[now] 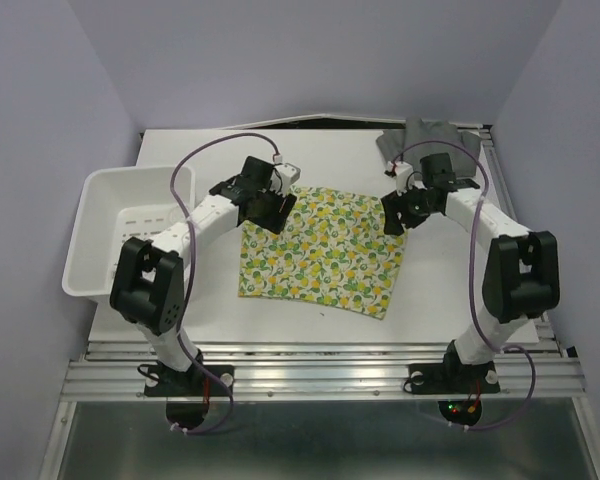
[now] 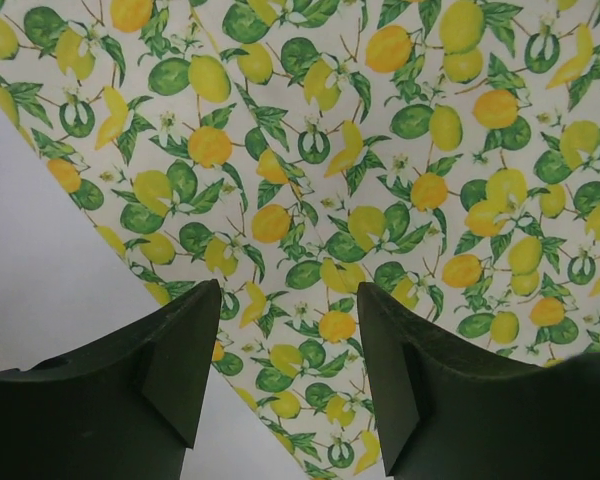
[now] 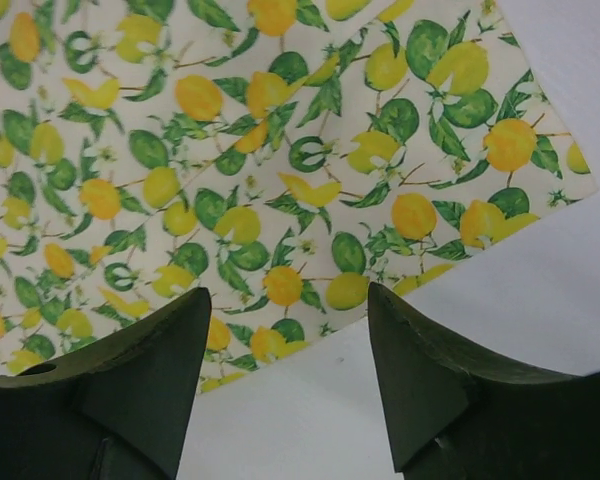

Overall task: Fold and stack the skirts
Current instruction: Flatten the skirt out

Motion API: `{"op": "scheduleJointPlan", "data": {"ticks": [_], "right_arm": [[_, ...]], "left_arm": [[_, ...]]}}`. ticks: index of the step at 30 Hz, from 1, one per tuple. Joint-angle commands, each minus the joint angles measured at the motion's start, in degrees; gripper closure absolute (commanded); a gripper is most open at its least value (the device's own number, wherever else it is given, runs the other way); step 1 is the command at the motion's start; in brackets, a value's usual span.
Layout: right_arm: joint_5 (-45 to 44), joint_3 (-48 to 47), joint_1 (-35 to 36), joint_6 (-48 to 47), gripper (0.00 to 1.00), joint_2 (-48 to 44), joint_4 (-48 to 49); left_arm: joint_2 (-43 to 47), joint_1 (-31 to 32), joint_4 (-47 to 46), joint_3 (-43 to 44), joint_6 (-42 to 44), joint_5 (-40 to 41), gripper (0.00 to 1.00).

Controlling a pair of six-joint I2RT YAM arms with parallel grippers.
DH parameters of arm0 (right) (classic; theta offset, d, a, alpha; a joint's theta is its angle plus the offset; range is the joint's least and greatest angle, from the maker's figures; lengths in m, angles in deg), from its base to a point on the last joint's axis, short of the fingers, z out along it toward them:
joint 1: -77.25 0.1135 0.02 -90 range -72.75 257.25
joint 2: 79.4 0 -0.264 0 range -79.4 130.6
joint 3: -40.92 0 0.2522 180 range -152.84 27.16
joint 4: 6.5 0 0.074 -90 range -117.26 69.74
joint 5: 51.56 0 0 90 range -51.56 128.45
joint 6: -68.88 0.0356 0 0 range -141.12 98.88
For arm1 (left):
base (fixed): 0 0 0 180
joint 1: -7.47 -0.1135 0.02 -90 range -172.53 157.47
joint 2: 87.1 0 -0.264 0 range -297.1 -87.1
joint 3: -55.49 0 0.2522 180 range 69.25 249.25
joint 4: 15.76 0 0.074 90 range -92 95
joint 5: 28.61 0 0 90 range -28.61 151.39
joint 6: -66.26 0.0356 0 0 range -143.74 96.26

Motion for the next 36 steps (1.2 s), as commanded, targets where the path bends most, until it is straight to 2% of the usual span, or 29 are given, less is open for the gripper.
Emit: {"op": "scheduleJointPlan", "data": {"ticks": [1,7,13,17,21,27,30,31,34,36], "right_arm": [[-4.9,-4.7,-0.5,0.7,0.3,6.6,3.4],[-9.2,-6.8,-0.5,-2.8,0.3,14.2,4.7],[-12.3,-3.9,-0.5,-6.3,0.3,16.1,3.2],[-13.8,0.7,-0.5,-8.4,0.32,14.5,0.3],[-13.0,4.4,-0.5,-11.5,0.34,11.8,-3.4],[-7.6,8.4,2.7,-15.7,0.37,5.9,-13.1],[-4.7,8.6,3.3,-16.0,0.34,3.2,-17.4],[-1.0,6.9,3.3,-15.8,0.33,2.6,-19.0],[2.5,1.8,3.3,-13.4,0.32,-0.2,-21.4],[1.7,-0.7,3.3,-11.0,0.32,-1.4,-20.1]], "left_arm": [[-5.2,-0.9,2.4,5.7,-1.6,0.3,0.34],[-12.4,-1.1,2.3,9.2,-2.2,0.7,0.37],[-19.0,-1.1,3.0,15.8,-2.1,0.7,0.38],[-22.2,-1.0,3.0,20.7,-1.7,-0.5,0.38],[-28.8,-0.8,6.4,30.3,-1.6,-1.7,0.39],[-33.0,0.7,6.6,36.7,-0.9,-2.9,0.4],[-32.1,0.8,6.3,38.5,-1.3,-3.9,0.39],[-31.2,0.7,6.2,38.3,-1.4,-5.3,0.38],[-25.2,1.0,4.3,33.2,-0.5,-5.1,0.37],[-20.2,1.3,4.7,28.5,1.2,-3.9,0.37]]}}
